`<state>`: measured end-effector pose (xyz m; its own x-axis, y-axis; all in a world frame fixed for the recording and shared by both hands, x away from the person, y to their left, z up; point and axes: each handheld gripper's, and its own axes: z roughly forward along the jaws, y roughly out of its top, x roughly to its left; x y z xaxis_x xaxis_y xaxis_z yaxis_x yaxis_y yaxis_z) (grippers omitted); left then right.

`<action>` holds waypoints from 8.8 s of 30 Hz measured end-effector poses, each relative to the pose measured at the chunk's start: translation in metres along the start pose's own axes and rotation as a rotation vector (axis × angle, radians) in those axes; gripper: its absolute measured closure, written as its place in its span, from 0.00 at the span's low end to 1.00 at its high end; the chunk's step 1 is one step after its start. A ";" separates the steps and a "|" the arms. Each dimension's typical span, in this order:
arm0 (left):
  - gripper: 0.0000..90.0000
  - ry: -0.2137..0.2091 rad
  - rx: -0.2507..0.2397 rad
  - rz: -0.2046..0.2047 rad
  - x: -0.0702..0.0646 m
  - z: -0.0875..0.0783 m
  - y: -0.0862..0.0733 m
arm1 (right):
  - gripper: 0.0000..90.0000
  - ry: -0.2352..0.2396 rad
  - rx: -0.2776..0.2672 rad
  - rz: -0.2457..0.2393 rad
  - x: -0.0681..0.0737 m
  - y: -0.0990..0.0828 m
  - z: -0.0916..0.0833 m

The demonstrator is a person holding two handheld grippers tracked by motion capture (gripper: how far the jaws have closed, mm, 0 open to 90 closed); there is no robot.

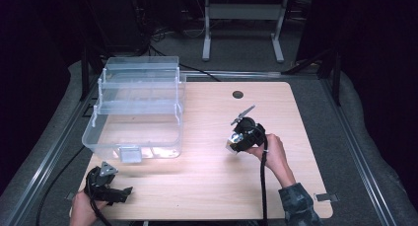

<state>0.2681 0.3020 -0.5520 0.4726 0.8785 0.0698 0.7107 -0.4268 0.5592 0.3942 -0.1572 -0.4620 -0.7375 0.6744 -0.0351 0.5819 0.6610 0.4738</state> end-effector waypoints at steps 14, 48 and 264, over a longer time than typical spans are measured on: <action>0.00 -0.004 0.009 0.011 -0.002 0.002 0.001 | 0.50 -0.099 -0.010 0.172 -0.037 -0.048 -0.033; 0.00 -0.014 0.013 0.013 0.000 0.002 0.001 | 0.48 -0.205 0.124 0.478 -0.114 -0.137 -0.027; 0.78 -0.094 0.005 0.032 -0.003 0.028 0.170 | 0.07 0.002 0.087 0.266 -0.047 -0.077 -0.017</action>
<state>0.4020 0.2209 -0.4800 0.5415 0.8406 0.0096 0.6972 -0.4555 0.5536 0.3782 -0.2455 -0.4816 -0.5553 0.8276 0.0819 0.7823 0.4864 0.3892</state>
